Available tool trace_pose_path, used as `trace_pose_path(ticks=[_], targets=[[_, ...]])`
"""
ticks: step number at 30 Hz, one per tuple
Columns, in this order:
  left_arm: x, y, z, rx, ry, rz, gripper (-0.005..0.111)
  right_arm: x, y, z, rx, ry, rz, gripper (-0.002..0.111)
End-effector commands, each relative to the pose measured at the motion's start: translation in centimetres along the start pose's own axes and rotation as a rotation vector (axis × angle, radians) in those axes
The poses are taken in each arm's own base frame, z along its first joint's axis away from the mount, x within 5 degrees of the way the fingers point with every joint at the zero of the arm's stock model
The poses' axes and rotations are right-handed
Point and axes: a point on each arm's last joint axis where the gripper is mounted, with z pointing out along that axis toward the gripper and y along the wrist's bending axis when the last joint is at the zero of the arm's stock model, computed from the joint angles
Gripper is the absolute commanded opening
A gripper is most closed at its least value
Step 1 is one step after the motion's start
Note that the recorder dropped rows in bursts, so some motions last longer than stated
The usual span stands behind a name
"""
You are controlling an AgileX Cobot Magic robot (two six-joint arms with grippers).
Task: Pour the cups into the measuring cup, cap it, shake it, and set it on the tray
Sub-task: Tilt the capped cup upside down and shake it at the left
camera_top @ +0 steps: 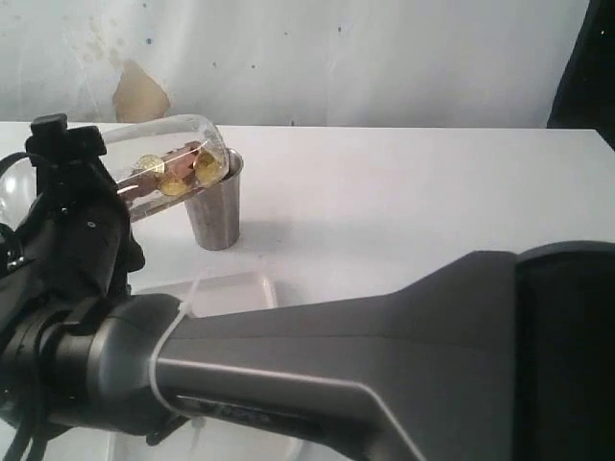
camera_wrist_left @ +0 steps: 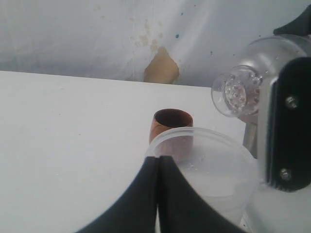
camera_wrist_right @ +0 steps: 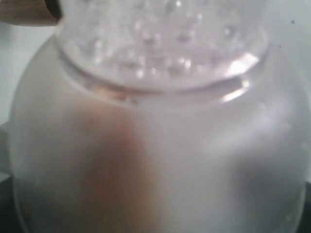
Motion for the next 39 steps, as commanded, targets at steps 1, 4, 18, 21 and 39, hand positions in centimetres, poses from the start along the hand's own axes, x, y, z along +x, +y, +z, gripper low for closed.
trace_pose_path(ticks=[1, 4, 18, 21, 39], targets=[[0.1, 0.0, 0.0, 0.003, -0.001, 0.009, 0.0, -0.3, -0.9, 0.2, 0.128, 0.057, -0.135, 0.0], [0.1, 0.0, 0.0, 0.003, -0.001, 0.009, 0.0, -0.4, -0.5, 0.4, 0.135, 0.057, -0.147, 0.0], [0.1, 0.0, 0.0, 0.003, -0.001, 0.009, 0.0, -0.6, -0.5, 0.4, 0.122, 0.051, -0.438, 0.0], [0.1, 0.0, 0.0, 0.003, -0.001, 0.009, 0.0, -0.6, -0.8, 0.4, 0.128, 0.056, -0.438, 0.0], [0.1, 0.0, 0.0, 0.003, -0.001, 0.009, 0.0, -1.4, -2.7, 0.2, 0.156, 0.005, -0.617, 0.0]])
